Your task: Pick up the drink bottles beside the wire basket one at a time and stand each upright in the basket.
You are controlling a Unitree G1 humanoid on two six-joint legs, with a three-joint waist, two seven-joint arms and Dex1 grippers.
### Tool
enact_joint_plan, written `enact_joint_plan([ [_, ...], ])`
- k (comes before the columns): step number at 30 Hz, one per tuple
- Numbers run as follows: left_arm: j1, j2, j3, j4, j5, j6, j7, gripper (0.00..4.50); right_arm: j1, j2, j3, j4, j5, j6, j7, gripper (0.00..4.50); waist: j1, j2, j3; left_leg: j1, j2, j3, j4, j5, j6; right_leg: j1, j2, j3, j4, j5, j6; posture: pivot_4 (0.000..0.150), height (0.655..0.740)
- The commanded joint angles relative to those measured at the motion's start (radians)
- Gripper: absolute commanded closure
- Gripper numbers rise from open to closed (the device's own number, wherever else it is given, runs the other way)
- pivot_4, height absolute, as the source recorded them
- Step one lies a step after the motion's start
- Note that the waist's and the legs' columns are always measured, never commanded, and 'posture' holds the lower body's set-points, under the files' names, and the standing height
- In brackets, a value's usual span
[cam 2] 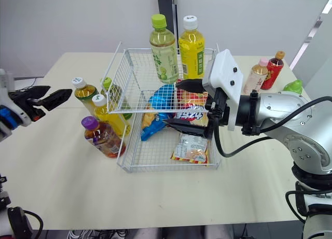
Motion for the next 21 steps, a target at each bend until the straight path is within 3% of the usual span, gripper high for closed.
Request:
enact_joint_plan([
  [1,-0.087,-0.013,-0.064,0.095,0.045,-0.109,0.019,0.04,-0.022,0.002,-0.030,-0.020,0.009,0.002,-0.020,0.00,0.000,0.000,0.000,0.000,0.000,0.000,0.000,0.000,0.000,0.000,0.000,0.000,0.000,0.000,0.000,0.150,0.7400],
  [15,-0.390,-0.061,-0.222,0.569,0.185,-0.381,0.026,0.04,-0.048,0.017,-0.019,0.000,0.004,0.013,-0.026,0.00,-0.002,0.000,0.000,0.000,-0.001,0.002,0.000,0.000,0.000,0.000,0.001,-0.001,0.000,0.000,0.000,0.150,0.7400],
  [18,-0.416,-0.064,-0.232,0.617,0.195,-0.407,0.018,0.67,-0.049,0.019,-0.020,0.002,0.004,0.015,-0.026,0.00,-0.002,0.000,0.000,0.000,-0.001,0.002,0.000,0.000,0.000,0.000,0.001,-0.001,0.001,0.000,0.000,0.150,0.7400],
  [21,-0.426,-0.072,-0.238,0.632,0.195,-0.414,-0.002,1.58,-0.051,0.020,-0.020,0.006,0.002,0.015,-0.026,0.00,-0.002,0.000,0.000,0.000,-0.001,0.002,0.000,0.000,0.000,0.000,0.001,-0.001,0.001,0.000,0.000,0.150,0.7400],
])
